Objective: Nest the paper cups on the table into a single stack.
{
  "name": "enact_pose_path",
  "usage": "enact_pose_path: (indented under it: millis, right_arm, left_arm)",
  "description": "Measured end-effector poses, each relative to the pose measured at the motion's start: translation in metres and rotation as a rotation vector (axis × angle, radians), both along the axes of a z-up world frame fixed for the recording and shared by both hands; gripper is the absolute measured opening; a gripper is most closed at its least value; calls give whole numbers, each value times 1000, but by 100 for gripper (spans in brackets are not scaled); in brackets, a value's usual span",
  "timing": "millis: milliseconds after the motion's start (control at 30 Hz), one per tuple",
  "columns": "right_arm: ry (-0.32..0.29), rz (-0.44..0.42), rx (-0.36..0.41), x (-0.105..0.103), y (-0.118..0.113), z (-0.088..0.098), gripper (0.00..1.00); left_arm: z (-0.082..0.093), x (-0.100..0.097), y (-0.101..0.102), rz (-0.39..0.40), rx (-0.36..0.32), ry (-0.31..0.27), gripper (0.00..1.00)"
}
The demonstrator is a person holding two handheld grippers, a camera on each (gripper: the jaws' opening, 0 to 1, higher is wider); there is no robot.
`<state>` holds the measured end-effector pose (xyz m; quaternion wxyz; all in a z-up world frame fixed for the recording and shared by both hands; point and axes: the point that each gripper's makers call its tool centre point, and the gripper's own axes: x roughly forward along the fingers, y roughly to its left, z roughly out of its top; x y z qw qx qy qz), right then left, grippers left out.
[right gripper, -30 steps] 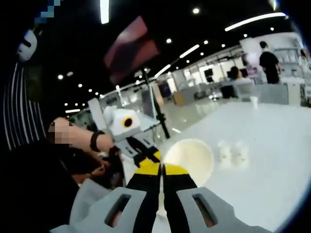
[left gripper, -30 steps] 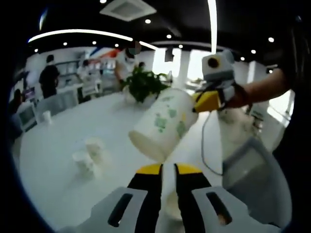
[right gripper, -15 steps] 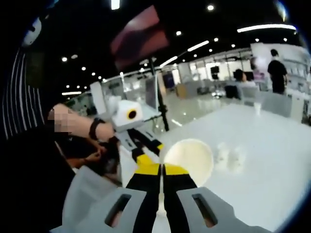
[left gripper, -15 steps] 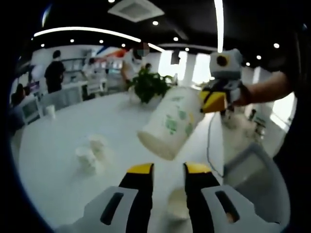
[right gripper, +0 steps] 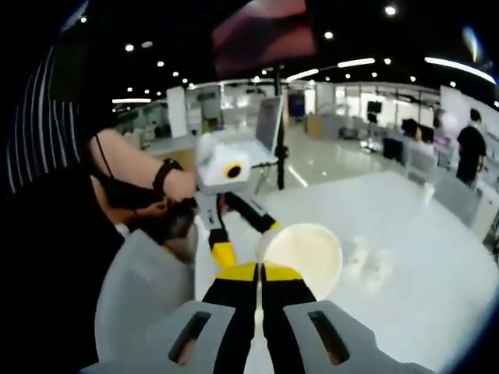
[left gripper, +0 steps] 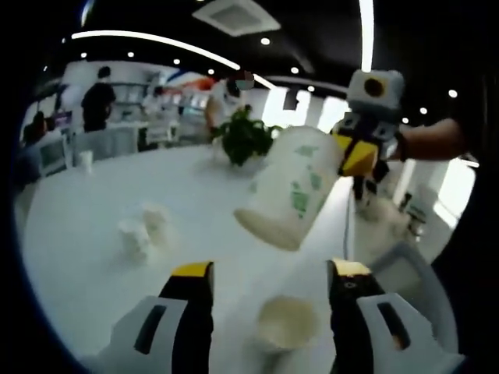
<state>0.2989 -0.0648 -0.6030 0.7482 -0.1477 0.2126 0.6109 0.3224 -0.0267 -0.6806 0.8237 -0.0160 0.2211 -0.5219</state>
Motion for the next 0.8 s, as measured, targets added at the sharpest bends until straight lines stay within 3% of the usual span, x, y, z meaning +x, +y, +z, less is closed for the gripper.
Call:
enact_pose_path:
  millis: [67,133,200,300,433,633,800]
  right_arm:
    - [-11,23,-42,-1,1,-2,0]
    - [-29,57,-73,-4,2,-2,0]
    - [-41,85,-106,-6,4,-3,0]
    - [-61,110,-158,-7,4,-6,0]
    - [-86,155,-209,-9,7,-8,0]
    - [-131,211,-312,-5,7,-10,0]
    - [-119,250,-418,-5,6,-13,0]
  left_arm:
    - [-2,-1,0,10,-11,3,71]
    - [0,2,1,15,-19,-57,82]
    - [-1,0,0,18,-21,-63,92]
    - [-2,2,2,21,5,-108,99]
    - [0,4,2,25,-7,-117,100]
    - [-4,5,3,-5,29,-145,100]
    - [-13,2,9,-40,76,-161,100]
